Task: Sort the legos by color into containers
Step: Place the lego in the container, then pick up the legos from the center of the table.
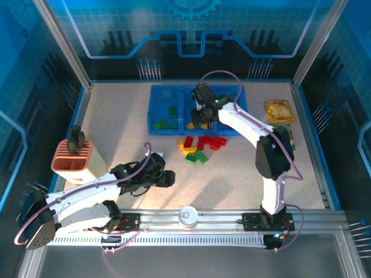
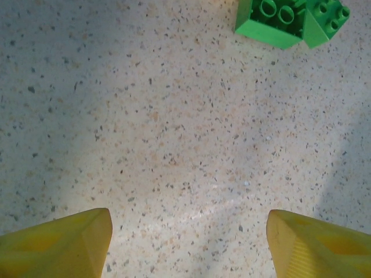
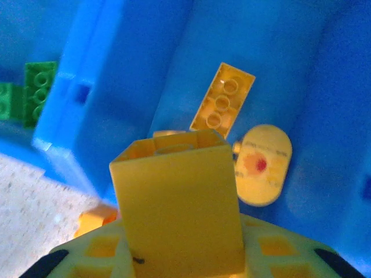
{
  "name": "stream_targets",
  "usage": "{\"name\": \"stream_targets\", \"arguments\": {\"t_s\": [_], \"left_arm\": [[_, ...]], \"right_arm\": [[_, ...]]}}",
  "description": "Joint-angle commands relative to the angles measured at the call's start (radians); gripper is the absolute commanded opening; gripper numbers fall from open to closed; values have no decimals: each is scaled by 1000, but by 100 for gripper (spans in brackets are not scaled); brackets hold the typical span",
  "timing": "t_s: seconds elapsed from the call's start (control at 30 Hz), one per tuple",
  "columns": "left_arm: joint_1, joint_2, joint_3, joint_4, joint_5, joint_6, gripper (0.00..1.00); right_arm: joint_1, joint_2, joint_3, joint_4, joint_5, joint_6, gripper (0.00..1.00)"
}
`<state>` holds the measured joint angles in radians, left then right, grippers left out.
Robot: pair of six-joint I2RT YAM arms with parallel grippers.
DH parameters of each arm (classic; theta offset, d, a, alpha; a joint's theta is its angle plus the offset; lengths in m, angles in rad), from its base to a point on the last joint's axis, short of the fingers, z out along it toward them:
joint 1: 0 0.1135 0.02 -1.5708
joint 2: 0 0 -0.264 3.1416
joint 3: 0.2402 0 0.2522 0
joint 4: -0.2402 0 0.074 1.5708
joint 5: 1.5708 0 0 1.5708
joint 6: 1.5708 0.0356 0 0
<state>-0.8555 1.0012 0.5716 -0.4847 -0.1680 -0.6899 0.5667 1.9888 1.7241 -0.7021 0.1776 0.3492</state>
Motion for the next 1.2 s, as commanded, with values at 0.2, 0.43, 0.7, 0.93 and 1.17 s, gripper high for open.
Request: {"name": "stream_targets", "arguments": {"t_s": [0.2, 0.43, 0.7, 0.93, 1.17], "left_arm": [[-11, -104, -14, -58, -42, -38, 72], [-11, -85, 23, -46, -56, -15, 73], [-7, -5, 101, -31, -88, 12, 73], [87, 75, 109, 41, -12, 16, 74], [229, 231, 227, 74, 98, 90, 74]], "right_arm": [[-5, 164, 185, -158, 6, 17, 42], [25, 57, 143, -153, 44, 11, 76], [46, -194, -56, -85, 69, 13, 77], [40, -461, -368, 14, 64, 39, 79], [-9, -668, -610, 47, 71, 98, 85]]}}
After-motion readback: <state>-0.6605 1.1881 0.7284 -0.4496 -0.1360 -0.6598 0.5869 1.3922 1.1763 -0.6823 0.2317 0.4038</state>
